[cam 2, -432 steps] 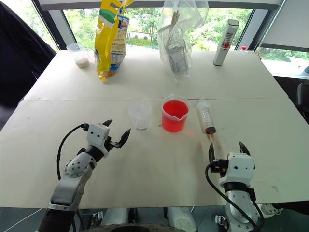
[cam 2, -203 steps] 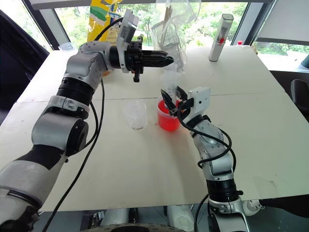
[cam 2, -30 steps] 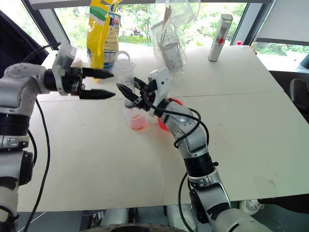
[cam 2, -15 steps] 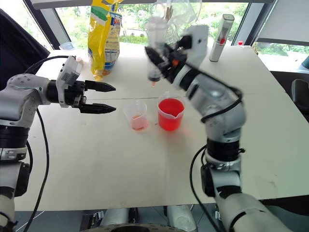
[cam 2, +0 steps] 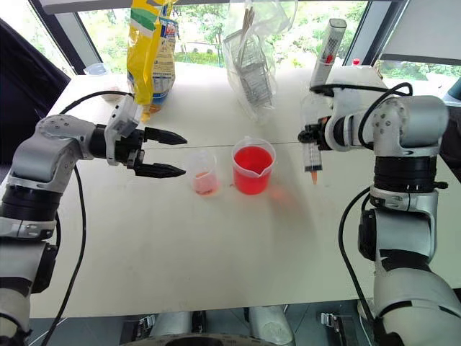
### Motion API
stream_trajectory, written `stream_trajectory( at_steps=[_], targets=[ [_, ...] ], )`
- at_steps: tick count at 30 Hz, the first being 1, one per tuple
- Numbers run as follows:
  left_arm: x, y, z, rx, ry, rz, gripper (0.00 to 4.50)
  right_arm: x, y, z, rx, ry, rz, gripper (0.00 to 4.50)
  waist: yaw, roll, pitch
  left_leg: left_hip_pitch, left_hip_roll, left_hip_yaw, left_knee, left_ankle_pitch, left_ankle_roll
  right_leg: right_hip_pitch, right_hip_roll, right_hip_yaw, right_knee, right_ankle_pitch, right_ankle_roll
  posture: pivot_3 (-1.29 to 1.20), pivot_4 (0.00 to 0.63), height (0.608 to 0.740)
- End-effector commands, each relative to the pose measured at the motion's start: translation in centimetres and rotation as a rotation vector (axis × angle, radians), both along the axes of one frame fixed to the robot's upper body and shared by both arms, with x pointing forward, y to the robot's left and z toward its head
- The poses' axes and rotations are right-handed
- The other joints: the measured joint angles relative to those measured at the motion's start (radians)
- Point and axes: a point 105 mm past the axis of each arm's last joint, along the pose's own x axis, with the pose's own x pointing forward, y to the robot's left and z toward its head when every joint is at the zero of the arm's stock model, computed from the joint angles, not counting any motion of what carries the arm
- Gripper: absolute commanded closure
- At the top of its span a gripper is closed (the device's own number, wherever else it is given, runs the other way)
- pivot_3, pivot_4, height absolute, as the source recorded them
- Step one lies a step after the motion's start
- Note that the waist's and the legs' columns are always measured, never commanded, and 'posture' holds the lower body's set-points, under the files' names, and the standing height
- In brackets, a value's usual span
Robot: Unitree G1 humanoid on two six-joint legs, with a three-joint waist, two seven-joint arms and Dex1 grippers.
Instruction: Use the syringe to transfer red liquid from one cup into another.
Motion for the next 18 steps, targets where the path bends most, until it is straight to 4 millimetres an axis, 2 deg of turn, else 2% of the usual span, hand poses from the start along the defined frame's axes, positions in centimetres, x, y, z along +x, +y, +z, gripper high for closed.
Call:
stream_trajectory(
  at_steps=[1,7,10,14,16,18],
  targets=[
    [-0.2,-0.1,1.1,-0.003,-0.055,-0.007,0.10,0.1,0.1,-0.4,-0.013,0.077,0.019,3.10,0.000,0.000,0.000,0.000,0.000,0.000,0.000,0.000,0.000,0.000,0.000,0.000,0.000,0.000,0.000,0.00,0.150,0.739],
    [-0.6,-0.1,1.2,-0.008,-0.063,0.006,0.10,0.2,-1.4,-4.4,-0.063,0.197,-0.021,3.10,0.003,0.000,0.000,-0.001,0.000,0.000,0.001,0.000,0.000,0.000,-0.001,0.000,-0.001,0.000,0.000,0.00,0.150,0.739],
    [-0.7,-0.1,1.3,-0.013,-0.061,0.013,0.10,0.5,-1.7,-5.5,-0.069,0.216,-0.032,3.10,0.003,0.000,0.000,-0.001,-0.001,0.000,0.001,0.000,0.000,0.000,-0.002,0.000,-0.001,0.000,0.000,0.00,0.150,0.739],
    [-1.1,-0.3,1.6,-0.026,-0.050,0.006,0.00,0.6,-1.8,-5.7,-0.074,0.210,-0.031,1.28,0.003,0.000,0.000,-0.001,0.000,-0.001,0.002,0.000,0.000,0.000,-0.001,-0.001,0.000,0.000,0.000,0.00,0.150,0.739],
    [-1.3,-0.4,1.6,-0.030,-0.031,-0.001,0.00,0.5,-1.8,-5.2,-0.063,0.197,-0.027,0.15,0.002,0.000,0.000,-0.001,0.000,-0.001,0.001,0.000,0.000,0.000,-0.001,-0.001,0.000,0.000,0.000,0.00,0.150,0.739],
    [-1.4,-0.4,1.6,-0.030,-0.023,-0.007,0.00,0.4,-1.9,-4.7,-0.065,0.181,-0.020,0.06,0.002,0.000,0.000,-0.001,0.000,-0.001,0.001,0.000,0.000,0.000,0.000,-0.001,0.000,0.000,0.000,0.00,0.150,0.739]
  ],
)
